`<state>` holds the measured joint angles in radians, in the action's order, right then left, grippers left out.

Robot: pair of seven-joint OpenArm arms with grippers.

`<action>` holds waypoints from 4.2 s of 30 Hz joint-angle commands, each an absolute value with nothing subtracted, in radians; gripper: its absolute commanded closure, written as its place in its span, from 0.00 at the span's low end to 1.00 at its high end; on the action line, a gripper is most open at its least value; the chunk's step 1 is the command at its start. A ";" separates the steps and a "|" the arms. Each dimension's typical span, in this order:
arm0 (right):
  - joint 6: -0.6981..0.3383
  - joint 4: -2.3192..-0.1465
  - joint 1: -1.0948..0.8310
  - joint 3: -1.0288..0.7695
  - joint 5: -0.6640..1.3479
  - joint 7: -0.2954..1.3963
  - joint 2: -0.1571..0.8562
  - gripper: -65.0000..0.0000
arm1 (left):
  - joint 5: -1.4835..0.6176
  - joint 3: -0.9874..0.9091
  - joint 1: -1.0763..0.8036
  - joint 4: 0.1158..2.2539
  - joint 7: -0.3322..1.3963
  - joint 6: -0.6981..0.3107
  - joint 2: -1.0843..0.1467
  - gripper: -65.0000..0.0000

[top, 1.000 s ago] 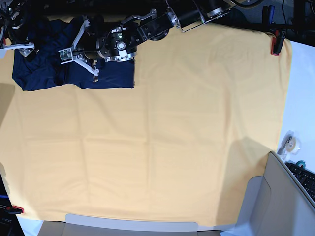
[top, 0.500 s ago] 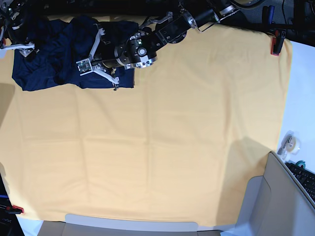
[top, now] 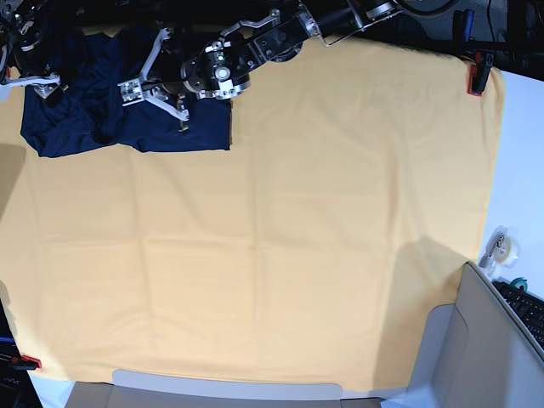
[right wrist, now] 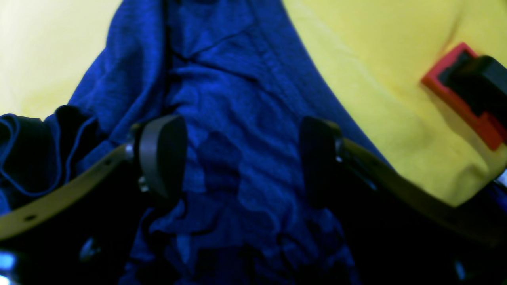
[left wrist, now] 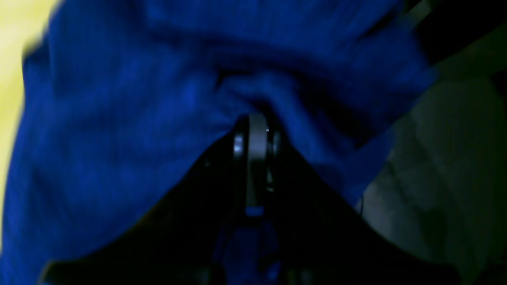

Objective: Fold the T-shirt properly
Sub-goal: 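Grasp the shirt bundle's edge with the left gripper and tuck it under, then hold the bundle edge with the left gripper while the right gripper holds its end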

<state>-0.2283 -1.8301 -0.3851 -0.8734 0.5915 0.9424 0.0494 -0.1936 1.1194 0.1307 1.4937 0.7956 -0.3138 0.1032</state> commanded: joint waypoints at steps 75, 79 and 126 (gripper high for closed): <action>-0.698 -1.363 -0.245 -0.869 0.731 1.182 0.426 0.13 | -0.206 0.750 -0.018 1.781 0.530 -0.320 -0.143 0.67; -0.698 -1.409 -0.236 -0.871 0.737 1.259 0.418 0.13 | -0.206 0.750 -0.018 1.781 0.530 -0.320 -0.143 0.67; -0.698 -1.537 -0.348 -0.745 0.926 1.317 0.338 0.16 | -0.206 0.753 -0.024 1.778 0.532 -0.320 -0.147 0.67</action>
